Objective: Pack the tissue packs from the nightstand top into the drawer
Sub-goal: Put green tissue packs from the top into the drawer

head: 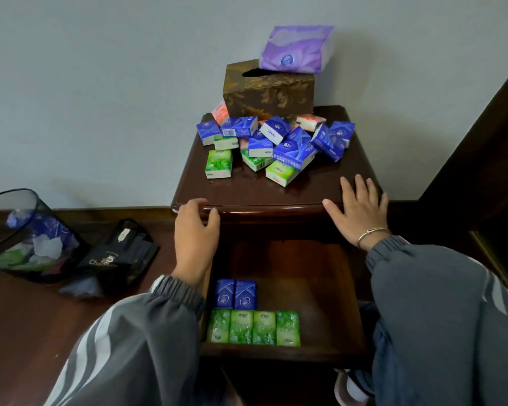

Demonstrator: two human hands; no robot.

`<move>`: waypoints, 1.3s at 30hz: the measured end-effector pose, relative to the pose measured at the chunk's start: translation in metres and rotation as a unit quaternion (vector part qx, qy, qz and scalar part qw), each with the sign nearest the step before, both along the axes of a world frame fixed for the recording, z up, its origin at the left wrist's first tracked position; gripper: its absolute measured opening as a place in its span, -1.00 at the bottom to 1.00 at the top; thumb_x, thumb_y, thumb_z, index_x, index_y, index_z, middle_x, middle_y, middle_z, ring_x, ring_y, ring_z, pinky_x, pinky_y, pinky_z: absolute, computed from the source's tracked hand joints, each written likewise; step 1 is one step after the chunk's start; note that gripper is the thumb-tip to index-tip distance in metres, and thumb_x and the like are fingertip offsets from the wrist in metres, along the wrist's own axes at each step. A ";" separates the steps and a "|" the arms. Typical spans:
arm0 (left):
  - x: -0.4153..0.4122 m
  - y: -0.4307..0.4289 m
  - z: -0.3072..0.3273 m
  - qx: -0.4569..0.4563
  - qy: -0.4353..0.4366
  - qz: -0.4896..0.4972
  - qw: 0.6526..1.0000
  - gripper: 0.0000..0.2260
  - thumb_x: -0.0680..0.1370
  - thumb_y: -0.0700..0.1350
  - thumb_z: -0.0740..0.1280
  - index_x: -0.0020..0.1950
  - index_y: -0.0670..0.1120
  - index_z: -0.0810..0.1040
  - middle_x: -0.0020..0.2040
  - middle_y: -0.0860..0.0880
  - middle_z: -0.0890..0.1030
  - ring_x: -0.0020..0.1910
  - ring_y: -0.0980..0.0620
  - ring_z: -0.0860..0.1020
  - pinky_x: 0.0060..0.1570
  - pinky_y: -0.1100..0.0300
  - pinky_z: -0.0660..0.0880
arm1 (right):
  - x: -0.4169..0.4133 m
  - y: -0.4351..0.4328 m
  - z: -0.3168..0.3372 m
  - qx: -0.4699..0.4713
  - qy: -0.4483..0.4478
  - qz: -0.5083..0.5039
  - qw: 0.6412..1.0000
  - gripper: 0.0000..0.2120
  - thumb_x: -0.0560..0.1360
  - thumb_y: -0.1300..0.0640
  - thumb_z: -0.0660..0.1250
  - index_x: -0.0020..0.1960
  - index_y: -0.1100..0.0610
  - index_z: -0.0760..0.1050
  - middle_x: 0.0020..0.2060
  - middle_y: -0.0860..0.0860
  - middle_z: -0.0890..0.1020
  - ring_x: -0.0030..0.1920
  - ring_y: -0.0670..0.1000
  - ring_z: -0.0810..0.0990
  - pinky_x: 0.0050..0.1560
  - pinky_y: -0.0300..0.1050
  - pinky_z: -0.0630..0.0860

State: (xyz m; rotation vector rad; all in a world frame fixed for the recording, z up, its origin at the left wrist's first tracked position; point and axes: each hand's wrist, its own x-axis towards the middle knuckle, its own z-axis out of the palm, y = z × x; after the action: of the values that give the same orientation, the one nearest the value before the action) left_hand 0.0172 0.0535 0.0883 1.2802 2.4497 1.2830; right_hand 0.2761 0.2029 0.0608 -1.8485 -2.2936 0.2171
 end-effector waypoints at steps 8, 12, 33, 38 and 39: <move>0.006 0.077 0.012 0.020 0.060 0.023 0.998 -0.55 0.55 -0.02 0.28 0.41 -0.12 0.35 0.35 -0.16 0.37 0.33 -0.15 0.36 0.25 -0.07 0.31 | 0.002 0.008 0.000 -0.052 0.005 0.002 0.999 -0.29 0.48 -0.38 -0.05 0.52 -0.10 -0.07 0.55 -0.01 -0.08 0.53 0.08 -0.17 0.45 0.22 -0.18; -0.018 0.114 0.017 -0.036 0.131 0.008 0.991 -0.44 0.53 0.09 0.27 0.50 0.04 0.23 0.44 -0.12 0.27 0.37 -0.21 0.30 0.30 -0.18 0.27 | 0.000 0.009 -0.002 -0.046 -0.004 -0.002 0.999 -0.30 0.47 -0.38 -0.07 0.52 -0.11 -0.08 0.54 -0.01 -0.07 0.53 0.09 -0.17 0.45 0.22 -0.16; -0.052 0.182 0.034 -0.088 0.295 -0.073 0.949 -0.58 0.58 -0.22 0.22 0.44 -0.08 0.28 0.34 -0.23 0.35 0.04 -0.32 0.54 -0.20 -0.06 0.48 | 0.002 0.005 -0.006 -0.012 -0.026 -0.005 1.000 -0.34 0.48 -0.36 -0.11 0.51 -0.15 -0.06 0.54 -0.01 -0.04 0.52 0.10 -0.14 0.45 0.22 -0.13; -0.054 0.146 0.050 0.040 0.237 -0.051 0.969 -0.57 0.54 -0.17 0.25 0.41 -0.03 0.33 0.32 -0.16 0.36 0.01 -0.25 0.53 -0.26 0.03 0.42 | 0.002 0.005 -0.006 -0.017 -0.016 -0.006 1.000 -0.35 0.48 -0.36 -0.08 0.51 -0.15 -0.04 0.54 0.00 -0.03 0.52 0.10 -0.13 0.45 0.22 -0.13; -0.055 0.135 0.049 0.075 0.219 -0.036 0.972 -0.58 0.53 -0.15 0.26 0.40 -0.02 0.34 0.31 -0.14 0.36 0.01 -0.21 0.52 -0.28 0.08 0.38 | 0.001 0.005 -0.005 -0.019 -0.017 -0.007 1.000 -0.35 0.48 -0.36 -0.08 0.51 -0.15 -0.04 0.54 0.00 -0.03 0.52 0.10 -0.13 0.45 0.22 -0.13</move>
State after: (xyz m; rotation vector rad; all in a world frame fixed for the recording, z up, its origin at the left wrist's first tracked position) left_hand -0.0374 0.1885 0.1377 1.8497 2.5853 1.3032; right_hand 0.2775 0.2079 0.0554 -1.8995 -2.3139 0.2300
